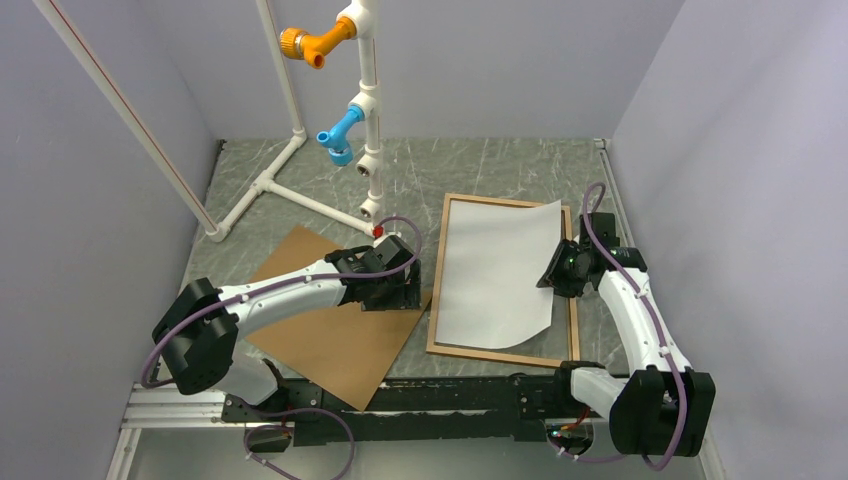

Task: Put the photo into the frame
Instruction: Place the photo in the photo frame.

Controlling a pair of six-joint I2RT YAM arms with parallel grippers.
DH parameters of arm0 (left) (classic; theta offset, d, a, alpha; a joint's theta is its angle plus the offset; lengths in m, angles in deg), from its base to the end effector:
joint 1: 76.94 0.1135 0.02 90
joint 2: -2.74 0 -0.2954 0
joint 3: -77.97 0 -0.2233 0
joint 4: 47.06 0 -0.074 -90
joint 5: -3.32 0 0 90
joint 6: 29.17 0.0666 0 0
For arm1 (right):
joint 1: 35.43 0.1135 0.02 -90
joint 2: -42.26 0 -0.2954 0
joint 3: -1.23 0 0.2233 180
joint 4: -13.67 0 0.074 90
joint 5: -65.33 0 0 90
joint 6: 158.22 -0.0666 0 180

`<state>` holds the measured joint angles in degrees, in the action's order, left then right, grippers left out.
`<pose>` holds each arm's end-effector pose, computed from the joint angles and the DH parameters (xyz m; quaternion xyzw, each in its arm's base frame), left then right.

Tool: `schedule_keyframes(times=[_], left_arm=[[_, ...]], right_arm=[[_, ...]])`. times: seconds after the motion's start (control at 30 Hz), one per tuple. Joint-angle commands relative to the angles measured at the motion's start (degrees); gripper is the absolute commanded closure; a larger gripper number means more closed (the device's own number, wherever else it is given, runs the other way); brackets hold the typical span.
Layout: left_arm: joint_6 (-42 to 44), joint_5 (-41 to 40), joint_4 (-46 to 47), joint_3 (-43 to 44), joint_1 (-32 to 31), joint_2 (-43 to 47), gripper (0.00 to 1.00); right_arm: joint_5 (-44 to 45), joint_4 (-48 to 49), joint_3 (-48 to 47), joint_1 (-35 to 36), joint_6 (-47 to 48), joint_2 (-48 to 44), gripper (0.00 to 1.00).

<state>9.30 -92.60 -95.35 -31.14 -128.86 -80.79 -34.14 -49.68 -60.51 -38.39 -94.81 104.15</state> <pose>0.1736 -0.2105 0.2356 -0.0097 0.9667 -0.1658 0.1945 0.1668 0.0023 0.2485 0.2291 0.9428 0.1254 0.2071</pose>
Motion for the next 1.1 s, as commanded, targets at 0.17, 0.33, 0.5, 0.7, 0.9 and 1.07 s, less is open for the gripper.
schedule_keyframes(times=[0.17, 0.33, 0.5, 0.7, 0.9, 1.07], left_arm=[[0.7, -1.0, -0.8, 2.3, 0.2, 0.3, 0.13], [2.0, -0.3, 1.0, 1.7, 0.2, 2.1, 0.13], [3.0, 2.1, 8.0, -2.0, 0.1, 7.0, 0.13], [3.8, 4.6, 14.2, -5.4, 0.1, 9.9, 0.12], [4.3, 6.2, 15.2, -5.1, 0.0, 8.7, 0.12], [4.1, 6.8, 14.8, -4.5, 0.1, 7.2, 0.12]], right_arm=[[-1.6, 3.0, -1.3, 0.0, 1.4, -1.1, 0.62], [-3.7, 3.5, -1.5, 0.0, 2.3, -1.8, 0.44], [-2.8, 2.8, -3.0, 0.0, 2.6, -2.9, 0.20], [-1.0, 1.8, -4.9, 0.0, 2.6, -4.1, 0.00], [-0.2, 1.3, -5.7, 0.0, 2.4, -4.9, 0.00], [0.1, 0.4, -6.5, -0.1, 2.5, -5.3, 0.00]])
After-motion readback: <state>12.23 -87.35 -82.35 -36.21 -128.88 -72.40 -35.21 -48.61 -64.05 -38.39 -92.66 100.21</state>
